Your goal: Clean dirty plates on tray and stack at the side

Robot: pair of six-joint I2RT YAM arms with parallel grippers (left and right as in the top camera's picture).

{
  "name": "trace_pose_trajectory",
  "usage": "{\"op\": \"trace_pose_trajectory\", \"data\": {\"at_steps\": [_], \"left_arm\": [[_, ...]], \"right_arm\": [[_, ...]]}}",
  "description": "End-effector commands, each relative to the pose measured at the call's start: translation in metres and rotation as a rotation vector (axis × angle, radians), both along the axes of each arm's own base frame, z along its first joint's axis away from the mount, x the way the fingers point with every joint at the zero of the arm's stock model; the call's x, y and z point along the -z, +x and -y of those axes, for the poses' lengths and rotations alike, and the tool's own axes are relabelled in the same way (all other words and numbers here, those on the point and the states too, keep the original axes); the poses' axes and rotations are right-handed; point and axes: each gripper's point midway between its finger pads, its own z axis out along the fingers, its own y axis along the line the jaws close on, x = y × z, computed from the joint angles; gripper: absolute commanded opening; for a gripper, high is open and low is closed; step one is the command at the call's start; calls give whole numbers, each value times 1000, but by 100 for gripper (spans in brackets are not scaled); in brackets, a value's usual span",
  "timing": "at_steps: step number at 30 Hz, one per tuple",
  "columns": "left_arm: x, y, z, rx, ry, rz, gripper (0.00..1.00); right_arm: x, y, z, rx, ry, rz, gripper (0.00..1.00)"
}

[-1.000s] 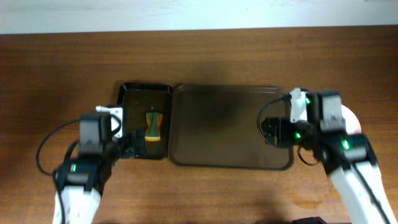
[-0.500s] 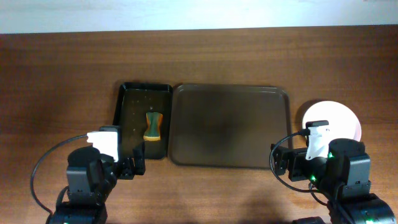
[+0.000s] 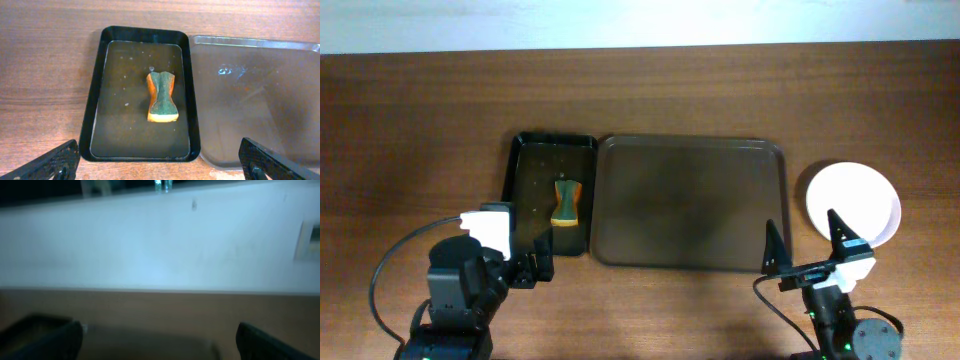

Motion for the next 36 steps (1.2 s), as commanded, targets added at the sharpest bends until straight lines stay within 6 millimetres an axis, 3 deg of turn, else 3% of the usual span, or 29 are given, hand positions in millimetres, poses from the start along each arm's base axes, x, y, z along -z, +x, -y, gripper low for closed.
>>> {"op": "trace_pose_trajectory", "data": {"at_steps": [1, 3, 7, 29, 32, 36], "left_arm": [[3, -1, 1, 16, 6, -3, 100], [3, -1, 1, 16, 6, -3, 100], [3, -1, 1, 16, 6, -3, 100], [2, -2, -5, -11, 27, 7, 100], [7, -9, -11, -38, 43, 59, 100], [21, -6, -13, -56, 28, 326, 100]], "right_arm": [[21, 11, 3, 26, 1, 40, 98], [30, 16, 9, 64, 10, 69, 98], [93, 19, 7, 52, -25, -166, 98], [93, 19, 5, 41, -22, -163, 98], [93, 19, 5, 41, -22, -163, 98], [93, 19, 5, 41, -22, -163, 98]]}}
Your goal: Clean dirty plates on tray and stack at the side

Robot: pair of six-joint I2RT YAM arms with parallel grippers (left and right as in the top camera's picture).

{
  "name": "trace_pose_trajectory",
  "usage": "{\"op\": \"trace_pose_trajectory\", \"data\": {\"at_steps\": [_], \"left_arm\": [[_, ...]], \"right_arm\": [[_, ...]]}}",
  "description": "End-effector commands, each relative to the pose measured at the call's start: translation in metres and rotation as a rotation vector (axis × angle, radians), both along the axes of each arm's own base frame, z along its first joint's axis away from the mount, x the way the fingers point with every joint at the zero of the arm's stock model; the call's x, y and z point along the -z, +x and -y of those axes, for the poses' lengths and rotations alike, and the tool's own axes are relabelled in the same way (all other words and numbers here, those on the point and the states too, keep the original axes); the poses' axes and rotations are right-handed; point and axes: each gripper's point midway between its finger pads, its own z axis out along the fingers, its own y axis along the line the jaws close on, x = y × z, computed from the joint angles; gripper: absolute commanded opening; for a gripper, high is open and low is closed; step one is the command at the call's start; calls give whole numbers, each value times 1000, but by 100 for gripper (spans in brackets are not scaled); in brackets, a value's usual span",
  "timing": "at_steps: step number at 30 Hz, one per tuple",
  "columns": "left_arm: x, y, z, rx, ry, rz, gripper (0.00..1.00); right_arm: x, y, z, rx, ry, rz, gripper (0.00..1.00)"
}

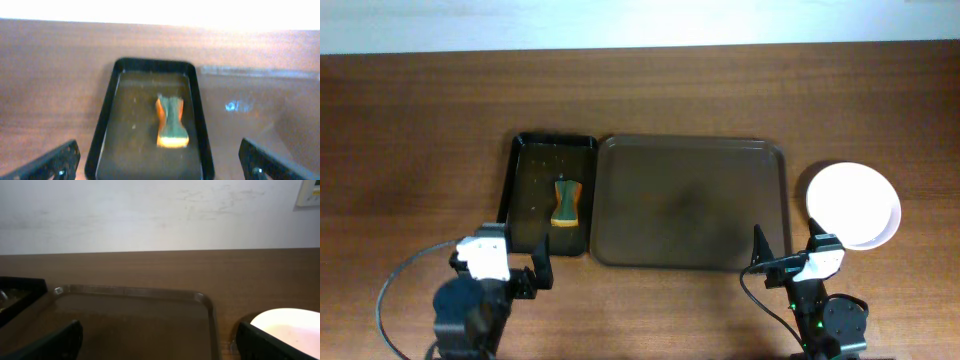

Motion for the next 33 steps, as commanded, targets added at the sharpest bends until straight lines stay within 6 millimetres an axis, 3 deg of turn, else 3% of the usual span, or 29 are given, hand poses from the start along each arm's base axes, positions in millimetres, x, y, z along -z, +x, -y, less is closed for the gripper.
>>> {"op": "trace_pose_trajectory", "data": {"at_steps": [1, 6, 7, 9, 10, 33], "left_arm": [[14, 2, -3, -13, 12, 136, 100], [1, 14, -8, -41, 5, 451, 100], [0, 14, -8, -45, 8, 453, 100], [27, 13, -8, -40, 13, 344, 100], [29, 13, -6, -29, 11, 337, 100], [29, 13, -6, -31, 12, 336, 100]], "right_arm": [[2, -1, -2, -10, 1, -1, 98], [2, -1, -2, -10, 1, -1, 98], [2, -1, -2, -10, 1, -1, 98], [2, -1, -2, -10, 1, -1, 98], [2, -1, -2, -10, 1, -1, 98], [2, -1, -2, -10, 1, -1, 98]]}}
